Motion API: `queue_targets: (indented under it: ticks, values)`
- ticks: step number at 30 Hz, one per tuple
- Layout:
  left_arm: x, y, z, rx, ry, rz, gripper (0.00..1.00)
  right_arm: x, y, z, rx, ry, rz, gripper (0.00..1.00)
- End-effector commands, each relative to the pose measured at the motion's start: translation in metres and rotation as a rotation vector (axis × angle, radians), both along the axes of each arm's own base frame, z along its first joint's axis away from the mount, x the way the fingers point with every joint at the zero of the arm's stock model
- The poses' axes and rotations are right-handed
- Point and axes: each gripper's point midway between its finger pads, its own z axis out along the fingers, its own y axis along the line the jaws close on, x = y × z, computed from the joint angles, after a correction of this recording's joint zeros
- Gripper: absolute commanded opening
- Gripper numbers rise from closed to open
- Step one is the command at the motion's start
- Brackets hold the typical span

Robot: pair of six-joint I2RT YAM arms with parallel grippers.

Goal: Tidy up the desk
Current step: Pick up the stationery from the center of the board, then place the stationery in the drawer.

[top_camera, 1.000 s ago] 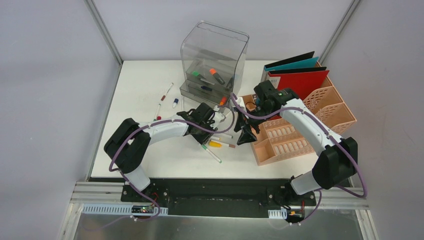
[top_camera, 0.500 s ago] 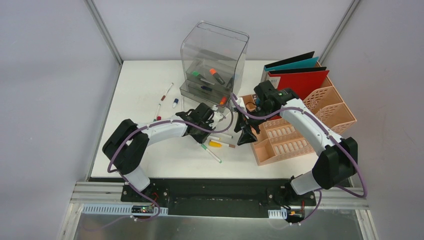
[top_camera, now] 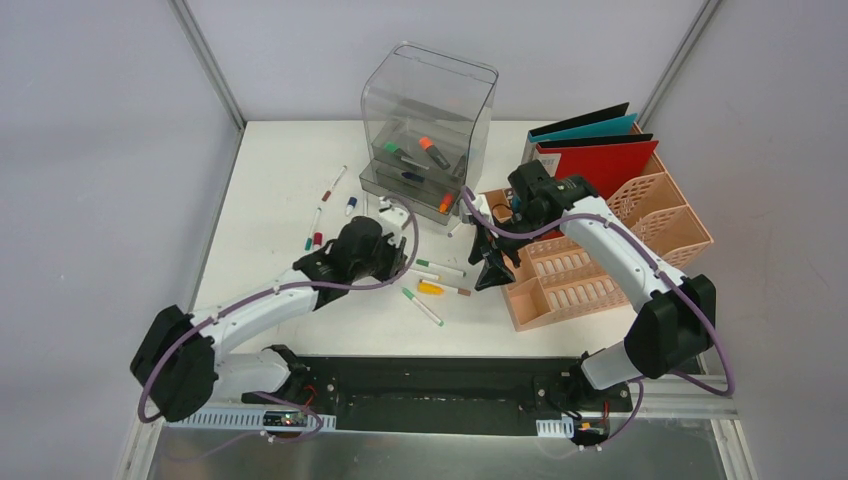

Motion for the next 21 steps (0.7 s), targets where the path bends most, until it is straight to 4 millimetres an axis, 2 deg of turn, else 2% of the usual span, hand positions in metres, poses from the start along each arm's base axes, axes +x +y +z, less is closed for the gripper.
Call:
queue_targets:
  ticks: [1, 6, 8, 16, 21]
  values:
    - [0.031, -0.007, 0.060, -0.333, -0.137, 0.126, 0.00, 0.002, 0.008, 0.017, 0.060, -0.049, 0.036, 0.68]
    - [0.054, -0.001, 0.102, -0.596, -0.127, 0.154, 0.00, 0.001, 0.008, 0.017, 0.062, -0.050, 0.040, 0.68]
    - [0.065, -0.002, 0.113, -0.665, -0.108, 0.185, 0.00, 0.000, 0.008, 0.017, 0.065, -0.050, 0.042, 0.68]
    - [0.110, -0.006, 0.130, -0.909, 0.006, 0.407, 0.00, -0.003, 0.011, 0.015, 0.060, -0.044, 0.058, 0.68]
    - [0.144, 0.003, 0.127, -0.967, 0.035, 0.548, 0.00, -0.004, 0.012, 0.014, 0.056, -0.047, 0.064, 0.68]
